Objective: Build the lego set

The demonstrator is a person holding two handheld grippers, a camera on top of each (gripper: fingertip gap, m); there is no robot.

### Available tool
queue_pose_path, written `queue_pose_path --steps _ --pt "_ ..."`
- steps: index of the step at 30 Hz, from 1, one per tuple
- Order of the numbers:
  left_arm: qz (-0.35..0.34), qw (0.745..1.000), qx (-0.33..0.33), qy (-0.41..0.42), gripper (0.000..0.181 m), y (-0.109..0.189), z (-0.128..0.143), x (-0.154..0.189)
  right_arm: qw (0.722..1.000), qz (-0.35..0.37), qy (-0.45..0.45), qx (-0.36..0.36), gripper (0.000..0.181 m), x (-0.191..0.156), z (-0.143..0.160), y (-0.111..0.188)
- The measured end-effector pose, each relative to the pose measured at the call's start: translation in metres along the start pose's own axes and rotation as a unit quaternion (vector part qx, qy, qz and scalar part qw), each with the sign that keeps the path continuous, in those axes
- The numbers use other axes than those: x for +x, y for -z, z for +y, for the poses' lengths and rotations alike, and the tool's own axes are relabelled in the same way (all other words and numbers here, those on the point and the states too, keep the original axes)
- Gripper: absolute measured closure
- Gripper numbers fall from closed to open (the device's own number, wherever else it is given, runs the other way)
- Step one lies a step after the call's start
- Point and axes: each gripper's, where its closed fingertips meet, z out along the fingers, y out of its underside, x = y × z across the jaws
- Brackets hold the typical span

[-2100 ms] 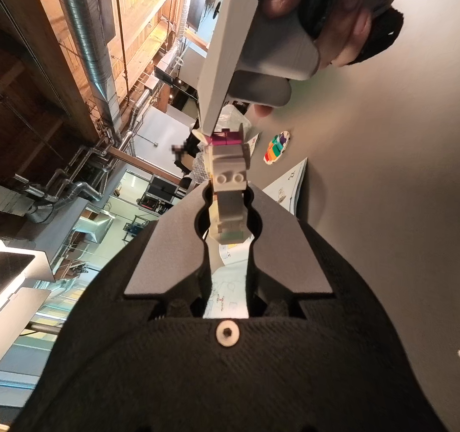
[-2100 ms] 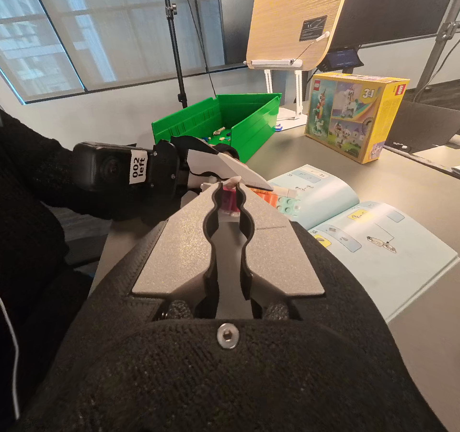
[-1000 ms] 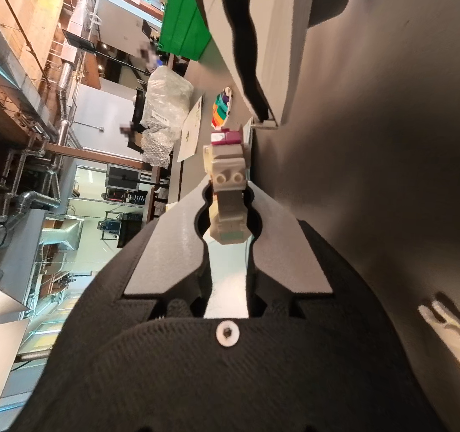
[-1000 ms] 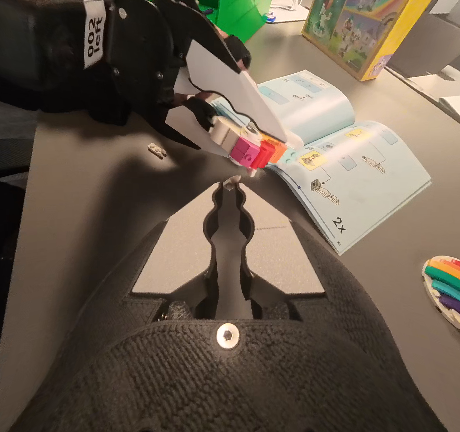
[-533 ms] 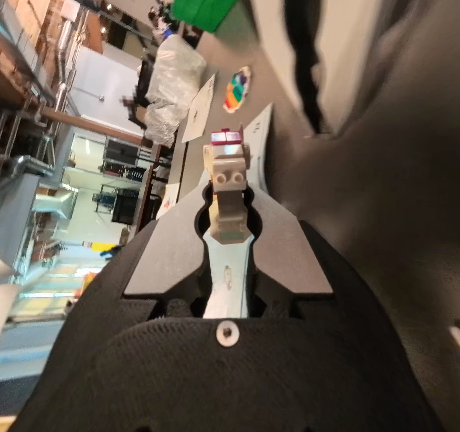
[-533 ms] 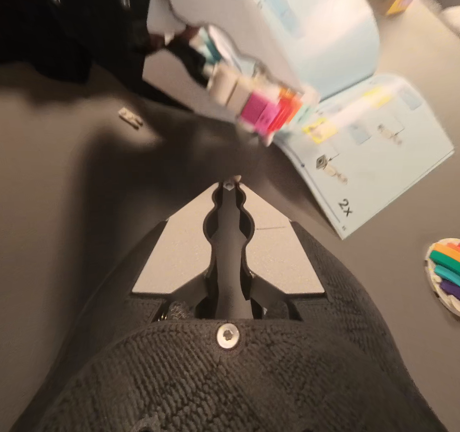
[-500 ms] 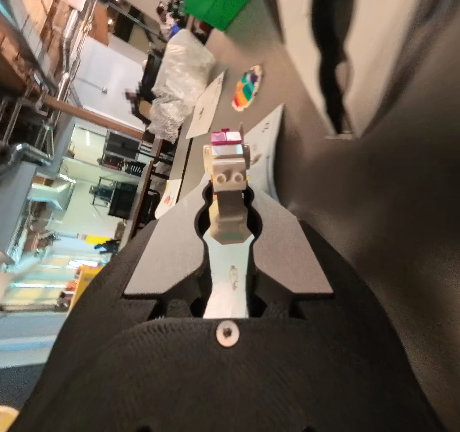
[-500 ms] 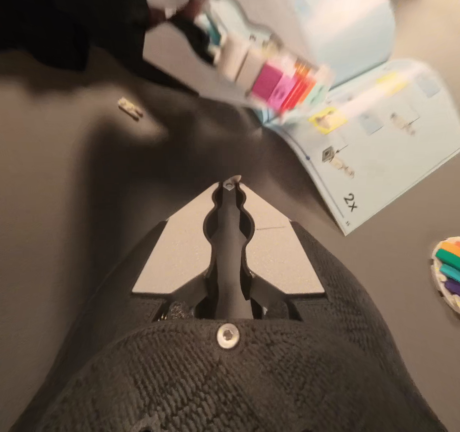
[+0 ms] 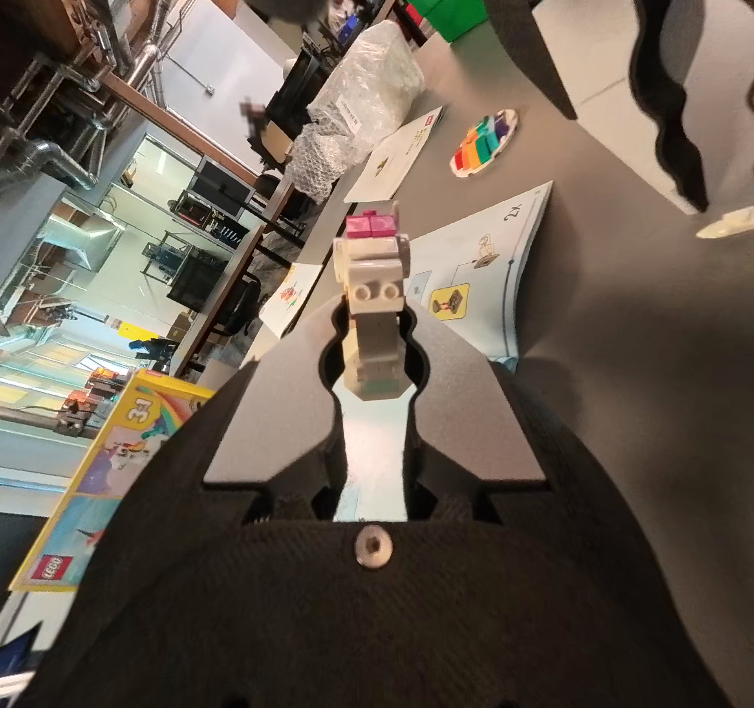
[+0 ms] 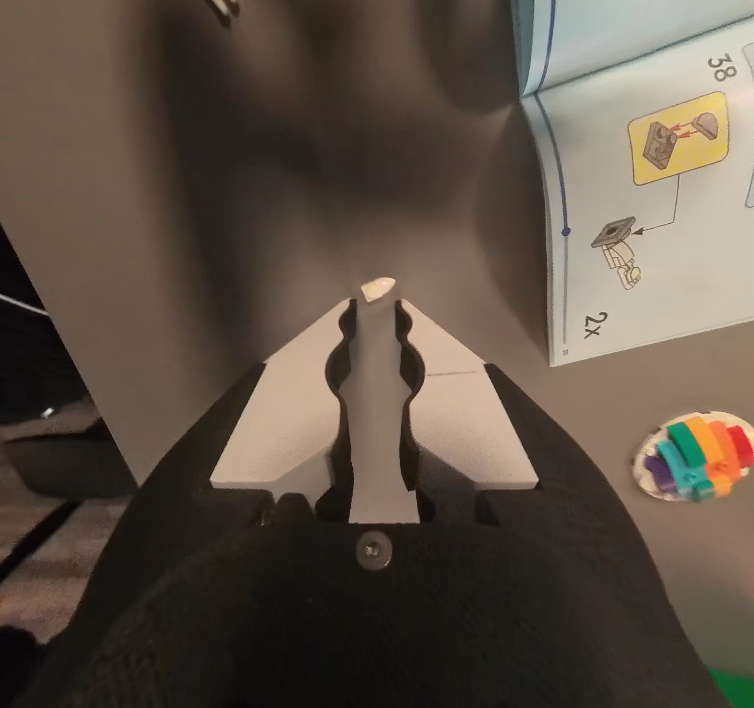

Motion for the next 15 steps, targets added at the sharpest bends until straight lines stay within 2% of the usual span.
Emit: queue_pose_path --steps 3,8,9,12,15 --pt "0.001 1.0 0.002 0.018 0.157 0.0 0.002 -0.003 1.0 0.003 0.002 -0.023 0.163 0.004 0.003 0.001" --pt "-0.001 1.0 0.0 0.013 0.157 0.0 0.002 -0.004 0.999 0.023 0.035 -0.023 0.165 0.007 0.008 0.008" --pt "-0.001 1.0 -0.001 0.011 0.157 0.0 0.002 -0.003 0.999 0.02 0.017 -0.018 0.165 0.007 0.008 0.009" --pt "-0.004 1.0 -0.003 0.015 0.157 0.0 0.004 -0.005 0.988 -0.022 -0.149 0.036 0.165 0.009 -0.005 0.01" --pt "-0.004 1.0 -0.002 0.025 0.158 0.0 0.004 -0.007 0.948 -0.051 -0.308 0.062 0.166 0.02 -0.01 0.01"
